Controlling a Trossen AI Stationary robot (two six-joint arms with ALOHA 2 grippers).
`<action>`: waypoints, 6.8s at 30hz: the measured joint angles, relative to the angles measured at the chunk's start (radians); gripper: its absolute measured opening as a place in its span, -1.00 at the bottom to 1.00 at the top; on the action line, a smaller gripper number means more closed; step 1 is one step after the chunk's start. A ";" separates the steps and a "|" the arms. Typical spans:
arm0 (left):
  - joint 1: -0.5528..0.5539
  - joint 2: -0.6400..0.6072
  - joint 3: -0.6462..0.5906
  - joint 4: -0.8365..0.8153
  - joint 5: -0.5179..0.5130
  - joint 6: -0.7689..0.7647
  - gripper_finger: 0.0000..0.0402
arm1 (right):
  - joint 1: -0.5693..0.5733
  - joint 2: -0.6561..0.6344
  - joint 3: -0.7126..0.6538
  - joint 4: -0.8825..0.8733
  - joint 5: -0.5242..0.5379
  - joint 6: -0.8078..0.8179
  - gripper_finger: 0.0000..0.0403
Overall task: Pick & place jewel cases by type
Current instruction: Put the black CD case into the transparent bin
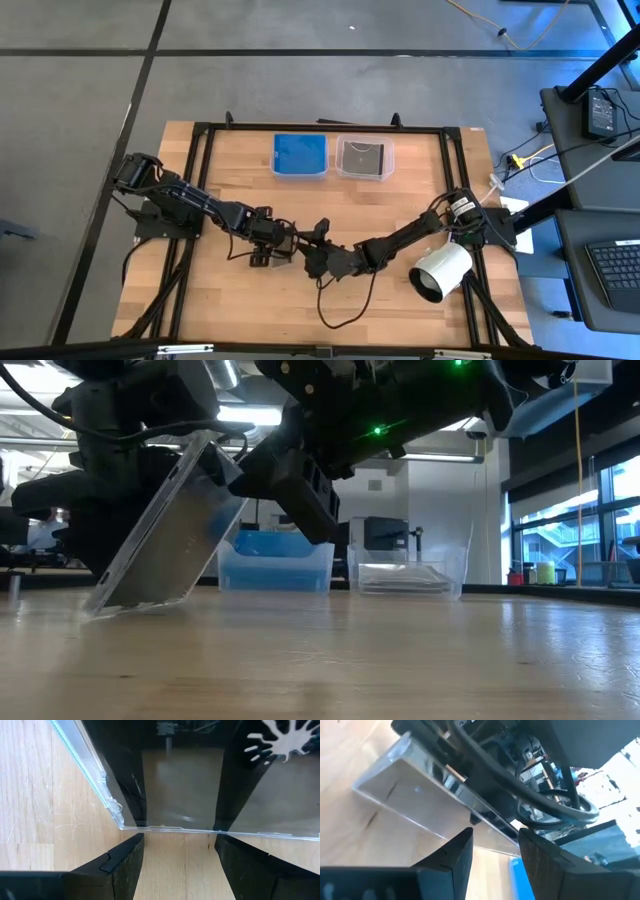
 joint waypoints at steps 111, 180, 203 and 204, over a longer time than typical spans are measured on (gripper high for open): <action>0.058 -0.121 -0.002 -0.303 -0.214 -0.160 0.23 | 0.067 0.002 0.000 -0.152 -0.052 -0.251 -0.78; 0.411 -0.123 0.001 0.685 0.413 -0.379 0.23 | 0.181 -0.589 -0.373 -0.774 0.565 -0.206 -0.77; 0.456 -0.123 -0.001 0.855 0.533 -0.625 0.23 | 0.257 -0.589 -0.372 -0.379 0.445 -0.509 -0.77; 0.456 -0.123 -0.001 0.857 0.533 -0.622 0.23 | 0.257 -0.589 -0.372 -0.372 0.437 -0.515 -0.77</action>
